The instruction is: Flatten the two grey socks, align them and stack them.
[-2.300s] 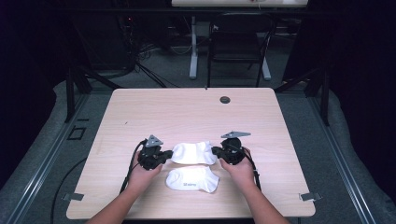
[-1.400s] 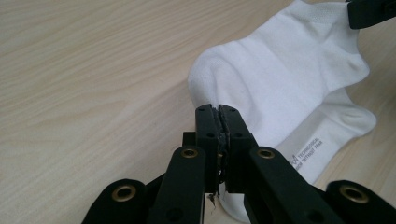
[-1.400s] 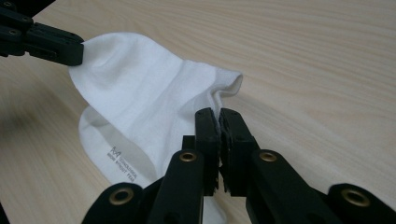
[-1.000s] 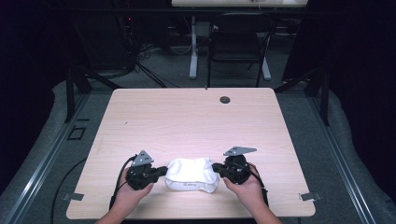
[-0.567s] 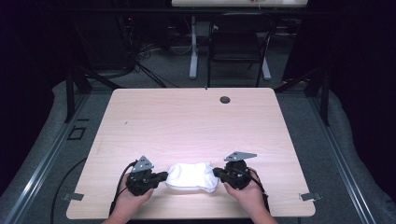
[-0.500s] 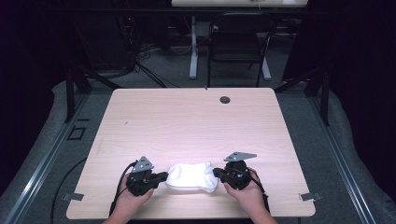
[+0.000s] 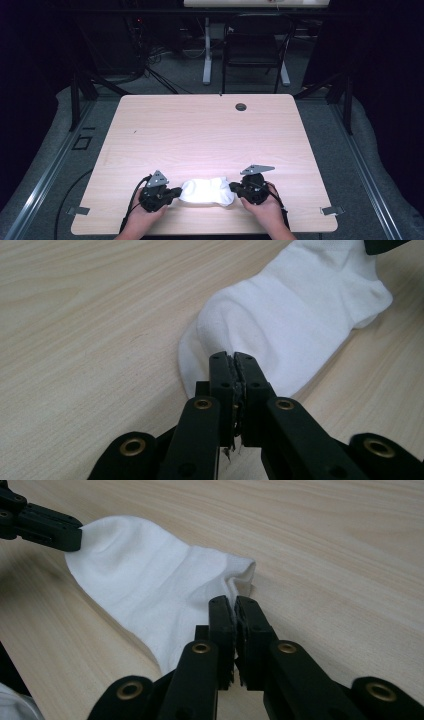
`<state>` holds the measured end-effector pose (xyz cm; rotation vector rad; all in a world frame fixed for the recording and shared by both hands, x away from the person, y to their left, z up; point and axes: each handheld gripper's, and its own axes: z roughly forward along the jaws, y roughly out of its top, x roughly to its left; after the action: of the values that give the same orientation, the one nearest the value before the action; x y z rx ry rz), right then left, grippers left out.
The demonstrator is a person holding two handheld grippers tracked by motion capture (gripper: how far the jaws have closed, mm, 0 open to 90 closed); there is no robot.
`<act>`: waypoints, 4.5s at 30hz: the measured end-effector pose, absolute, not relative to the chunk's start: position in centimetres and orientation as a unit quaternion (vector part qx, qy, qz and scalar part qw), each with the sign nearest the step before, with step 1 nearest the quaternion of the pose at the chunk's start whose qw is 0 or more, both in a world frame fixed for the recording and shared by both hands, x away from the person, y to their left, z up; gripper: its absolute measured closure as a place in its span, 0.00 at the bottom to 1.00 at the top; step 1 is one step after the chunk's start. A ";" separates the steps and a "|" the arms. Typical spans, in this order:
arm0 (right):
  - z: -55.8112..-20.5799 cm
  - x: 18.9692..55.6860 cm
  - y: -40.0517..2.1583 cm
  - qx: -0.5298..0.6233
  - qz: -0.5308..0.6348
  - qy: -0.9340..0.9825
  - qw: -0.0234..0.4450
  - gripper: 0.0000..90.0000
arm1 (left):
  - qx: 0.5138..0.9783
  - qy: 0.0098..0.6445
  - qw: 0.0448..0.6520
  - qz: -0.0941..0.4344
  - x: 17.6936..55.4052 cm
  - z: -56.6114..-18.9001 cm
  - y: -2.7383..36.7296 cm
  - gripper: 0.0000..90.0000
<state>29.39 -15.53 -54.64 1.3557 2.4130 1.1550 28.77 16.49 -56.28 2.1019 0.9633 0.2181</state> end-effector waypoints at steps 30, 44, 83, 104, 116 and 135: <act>-55.4 29.7 -15.6 0.454 0.386 0.800 0.070 0.87 | 0.821 0.390 0.408 0.090 29.1 -56.4 17.2 0.88; -55.3 28.7 -13.6 0.397 0.399 0.821 0.092 0.78 | 0.826 0.365 0.420 0.091 29.0 -56.1 16.4 0.72; -57.2 30.9 -12.9 0.413 0.368 0.829 0.086 0.76 | 0.831 0.385 0.388 0.107 30.8 -58.2 16.5 0.69; -56.1 30.4 -13.5 0.407 0.393 0.819 0.099 0.69 | 0.812 0.397 0.412 0.111 30.5 -56.9 17.9 0.62; -55.3 30.4 -15.2 0.419 0.405 0.804 0.123 0.65 | 0.783 0.426 0.436 0.123 30.9 -55.9 20.4 0.57; -55.6 31.5 -18.6 0.459 0.396 0.782 0.142 0.61 | 0.768 0.453 0.433 0.131 32.4 -55.9 23.0 0.56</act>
<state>31.45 -18.61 -55.61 1.3250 2.2580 1.1426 32.38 22.95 -55.87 1.9137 1.1293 0.3269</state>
